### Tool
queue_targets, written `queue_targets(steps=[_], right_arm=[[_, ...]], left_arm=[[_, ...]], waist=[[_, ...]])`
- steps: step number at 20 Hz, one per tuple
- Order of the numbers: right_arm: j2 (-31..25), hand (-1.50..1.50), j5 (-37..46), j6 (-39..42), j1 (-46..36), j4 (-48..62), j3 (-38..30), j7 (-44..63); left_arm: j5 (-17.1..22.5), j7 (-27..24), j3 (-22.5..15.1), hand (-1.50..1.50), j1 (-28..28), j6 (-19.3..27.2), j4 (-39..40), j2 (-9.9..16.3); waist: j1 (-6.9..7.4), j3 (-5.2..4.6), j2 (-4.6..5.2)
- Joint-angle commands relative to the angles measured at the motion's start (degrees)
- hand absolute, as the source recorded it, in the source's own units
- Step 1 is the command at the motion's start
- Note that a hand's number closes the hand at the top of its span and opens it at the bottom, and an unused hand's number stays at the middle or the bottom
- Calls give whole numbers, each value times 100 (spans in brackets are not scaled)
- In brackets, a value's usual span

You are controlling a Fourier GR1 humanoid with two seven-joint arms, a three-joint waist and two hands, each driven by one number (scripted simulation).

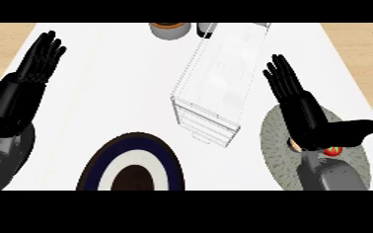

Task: Pick the tomato from the placemat and place it in the tiered shelf

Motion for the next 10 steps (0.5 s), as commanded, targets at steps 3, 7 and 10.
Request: queue_targets(steps=[3, 7, 10], right_arm=[[-1048, 150, -389, 1176, -37, 61, -457, 95], [-2213, 150, 834, 657, 102, 758, -1216, -77], [-1906, -150, -1319, 2228, -151, 1927, -1849, -428]], left_arm=[[-174, 365, 133, 0, 368, 668, 101, -322], [99, 914, 188, 0, 681, 1131, 280, -675], [-128, 1069, -112, 0, 710, 1515, 77, -1076]], waist=[[215, -53, 196], [175, -68, 239], [285, -36, 243]])
